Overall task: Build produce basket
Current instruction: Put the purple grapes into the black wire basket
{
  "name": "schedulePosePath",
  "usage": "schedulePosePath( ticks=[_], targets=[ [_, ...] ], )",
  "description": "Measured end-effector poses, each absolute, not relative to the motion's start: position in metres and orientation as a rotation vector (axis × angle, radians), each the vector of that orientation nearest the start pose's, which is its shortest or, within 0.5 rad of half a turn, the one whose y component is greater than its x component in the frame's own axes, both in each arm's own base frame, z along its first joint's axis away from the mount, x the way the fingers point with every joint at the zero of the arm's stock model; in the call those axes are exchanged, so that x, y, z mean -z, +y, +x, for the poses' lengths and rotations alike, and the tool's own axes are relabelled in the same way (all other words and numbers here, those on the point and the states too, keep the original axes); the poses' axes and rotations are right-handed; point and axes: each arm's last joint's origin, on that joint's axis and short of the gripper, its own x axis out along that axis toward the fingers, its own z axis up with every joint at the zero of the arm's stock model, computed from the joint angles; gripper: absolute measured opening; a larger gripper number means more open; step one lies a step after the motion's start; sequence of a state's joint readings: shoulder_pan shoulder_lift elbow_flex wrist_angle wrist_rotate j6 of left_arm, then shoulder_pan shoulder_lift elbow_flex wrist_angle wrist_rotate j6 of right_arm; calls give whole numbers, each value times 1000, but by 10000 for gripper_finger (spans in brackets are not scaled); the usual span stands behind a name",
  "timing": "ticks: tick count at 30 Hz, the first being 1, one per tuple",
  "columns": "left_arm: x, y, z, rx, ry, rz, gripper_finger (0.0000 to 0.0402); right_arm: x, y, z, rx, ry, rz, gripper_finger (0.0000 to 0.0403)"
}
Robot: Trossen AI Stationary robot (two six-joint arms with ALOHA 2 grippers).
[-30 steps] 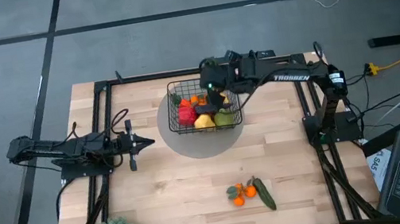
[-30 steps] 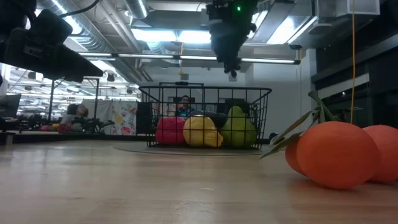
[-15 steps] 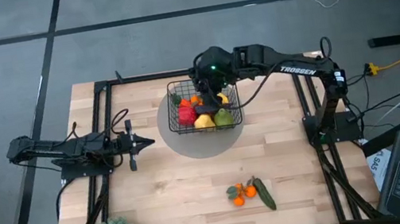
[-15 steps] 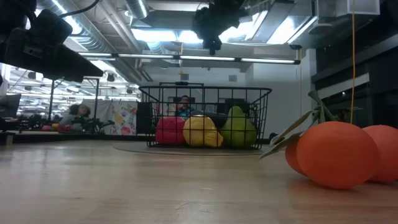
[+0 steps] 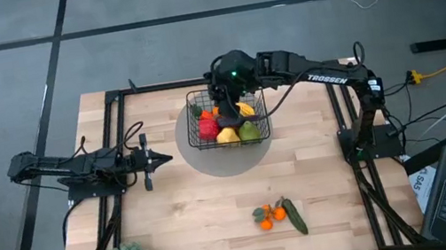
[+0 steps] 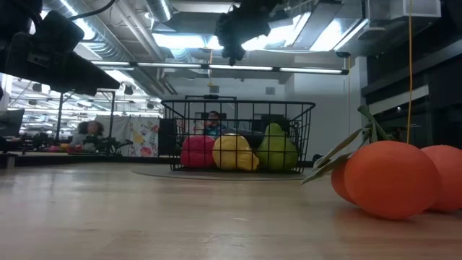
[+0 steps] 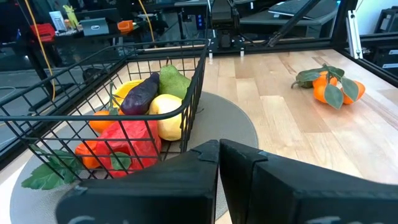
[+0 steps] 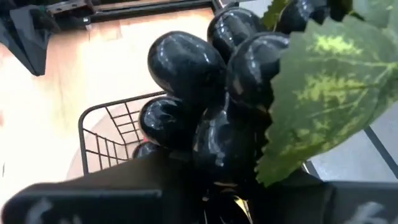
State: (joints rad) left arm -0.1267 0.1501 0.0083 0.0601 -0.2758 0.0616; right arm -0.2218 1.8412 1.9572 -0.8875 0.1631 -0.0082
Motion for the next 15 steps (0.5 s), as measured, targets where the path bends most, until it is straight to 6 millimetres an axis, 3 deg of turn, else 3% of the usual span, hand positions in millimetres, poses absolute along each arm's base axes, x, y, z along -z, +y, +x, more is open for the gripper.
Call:
schedulePosePath(
  ticks=[9, 15],
  targets=[
    [-160, -5, 105, -147, 85, 77, 4, -388, -90, 394, 267, 638, 116, 93],
    [-160, -5, 105, -147, 85, 77, 4, -388, -90, 394, 267, 634, 128, 93]
  ],
)
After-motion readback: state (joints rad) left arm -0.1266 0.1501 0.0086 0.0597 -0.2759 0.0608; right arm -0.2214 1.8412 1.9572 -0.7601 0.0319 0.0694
